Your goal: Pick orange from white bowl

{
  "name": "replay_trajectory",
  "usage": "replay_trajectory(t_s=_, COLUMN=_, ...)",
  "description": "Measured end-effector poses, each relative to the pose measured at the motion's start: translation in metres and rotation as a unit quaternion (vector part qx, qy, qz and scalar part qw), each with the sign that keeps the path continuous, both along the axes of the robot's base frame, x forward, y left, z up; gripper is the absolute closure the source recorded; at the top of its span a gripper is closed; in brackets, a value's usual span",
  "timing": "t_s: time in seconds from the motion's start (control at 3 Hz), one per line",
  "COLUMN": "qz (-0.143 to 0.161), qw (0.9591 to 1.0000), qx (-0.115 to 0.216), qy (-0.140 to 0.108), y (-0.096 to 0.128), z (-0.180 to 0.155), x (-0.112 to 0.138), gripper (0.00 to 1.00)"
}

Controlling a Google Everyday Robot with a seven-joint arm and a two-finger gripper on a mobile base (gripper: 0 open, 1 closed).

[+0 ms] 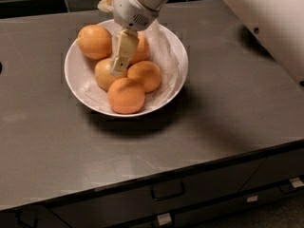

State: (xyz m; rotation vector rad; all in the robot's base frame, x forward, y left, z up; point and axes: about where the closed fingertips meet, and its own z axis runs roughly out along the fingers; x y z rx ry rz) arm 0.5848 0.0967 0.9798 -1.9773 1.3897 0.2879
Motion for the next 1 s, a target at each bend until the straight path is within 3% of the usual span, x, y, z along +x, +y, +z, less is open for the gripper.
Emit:
replay_trajectory(t_s=0.67, qz=-0.045, qw=0.9981, qx=0.025, qy=-0.034, y=0.002, z=-0.005, x=0.008, gripper=0.0)
replay_trajectory(t_s=1.0, qz=-0.054, qw=0.9966, qx=0.052, qy=-0.034, y=0.011, z=-0.01, x=0.013, gripper=0.0)
